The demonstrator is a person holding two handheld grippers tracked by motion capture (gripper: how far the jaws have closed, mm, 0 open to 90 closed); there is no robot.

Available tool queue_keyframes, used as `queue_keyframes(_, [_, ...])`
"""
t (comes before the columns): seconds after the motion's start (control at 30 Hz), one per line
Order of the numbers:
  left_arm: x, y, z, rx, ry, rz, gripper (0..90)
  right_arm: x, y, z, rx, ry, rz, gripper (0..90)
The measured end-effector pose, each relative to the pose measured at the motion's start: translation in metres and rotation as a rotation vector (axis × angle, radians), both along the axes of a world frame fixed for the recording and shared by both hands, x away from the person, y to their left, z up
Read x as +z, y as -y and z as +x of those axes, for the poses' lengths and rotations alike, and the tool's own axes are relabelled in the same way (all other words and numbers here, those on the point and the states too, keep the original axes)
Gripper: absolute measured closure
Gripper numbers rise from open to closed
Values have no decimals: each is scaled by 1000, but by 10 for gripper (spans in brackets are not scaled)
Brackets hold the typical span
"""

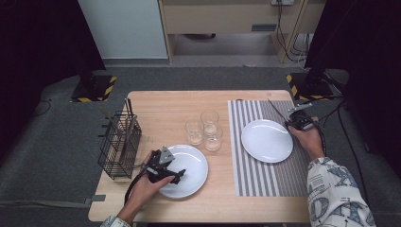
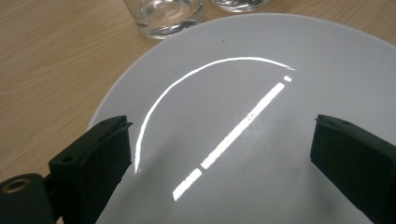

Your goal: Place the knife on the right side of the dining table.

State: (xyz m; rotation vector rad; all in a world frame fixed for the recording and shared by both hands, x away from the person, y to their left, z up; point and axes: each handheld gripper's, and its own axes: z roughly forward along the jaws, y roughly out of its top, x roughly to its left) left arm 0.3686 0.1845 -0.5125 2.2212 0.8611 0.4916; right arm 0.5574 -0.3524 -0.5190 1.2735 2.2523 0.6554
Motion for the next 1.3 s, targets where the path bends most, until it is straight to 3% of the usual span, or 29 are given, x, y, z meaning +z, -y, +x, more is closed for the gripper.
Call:
queue_keyframes(0.57, [1,0,-1,-1,8,-1,41,-1,-1,0,3,7,0,826])
queue_keyframes(0.63, [2,-1,-1,9,24,6,50,-1,-1,0,1,4,3,825])
queue_keyframes(0.73, [4,-3,0,15,16,-9,49,-1,0,0,0,5,5,820])
queue_keyframes(1.3, [3,0,-1,0,7,3,46,-1,-1,0,-20,12,-1,784])
